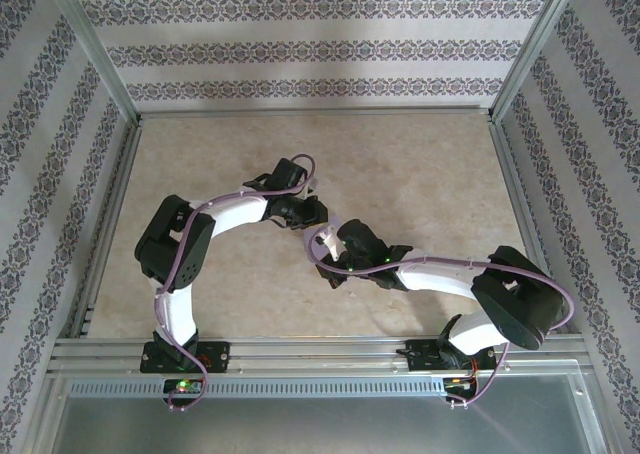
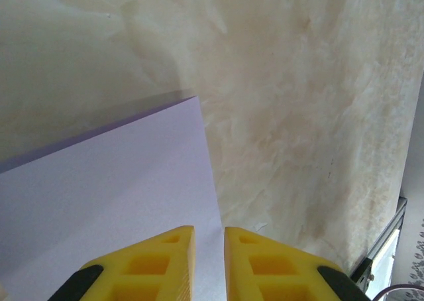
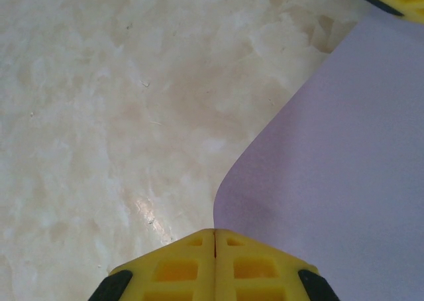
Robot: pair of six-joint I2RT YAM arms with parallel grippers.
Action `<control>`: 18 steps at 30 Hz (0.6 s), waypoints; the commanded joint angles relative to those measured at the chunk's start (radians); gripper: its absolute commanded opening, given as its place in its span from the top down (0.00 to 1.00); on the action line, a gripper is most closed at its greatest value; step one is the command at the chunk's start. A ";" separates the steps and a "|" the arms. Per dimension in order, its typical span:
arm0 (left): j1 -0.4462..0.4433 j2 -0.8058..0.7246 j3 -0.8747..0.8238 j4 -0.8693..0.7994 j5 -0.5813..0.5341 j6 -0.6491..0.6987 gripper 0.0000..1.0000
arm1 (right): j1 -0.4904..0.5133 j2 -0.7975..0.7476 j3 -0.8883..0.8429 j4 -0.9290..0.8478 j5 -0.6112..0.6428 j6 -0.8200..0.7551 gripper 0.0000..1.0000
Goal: Fold a paper plane with a square sheet of paper (fold left side to right side)
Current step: Third fold the triangle at the center of the table.
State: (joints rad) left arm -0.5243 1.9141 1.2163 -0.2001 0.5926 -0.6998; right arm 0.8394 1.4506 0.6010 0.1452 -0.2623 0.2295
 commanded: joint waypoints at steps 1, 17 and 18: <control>-0.011 0.030 0.026 -0.059 0.010 0.046 0.82 | -0.012 0.013 0.028 -0.002 -0.034 0.013 1.00; -0.021 0.125 0.001 -0.120 -0.061 0.111 0.90 | -0.131 0.053 0.021 0.002 -0.180 0.095 1.00; -0.022 0.126 -0.001 -0.121 -0.062 0.111 0.90 | -0.137 0.060 0.023 0.002 -0.184 0.101 1.00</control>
State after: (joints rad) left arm -0.5308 2.0079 1.2201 -0.2504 0.5735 -0.6262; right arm 0.7200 1.4891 0.6071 0.1455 -0.3923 0.2947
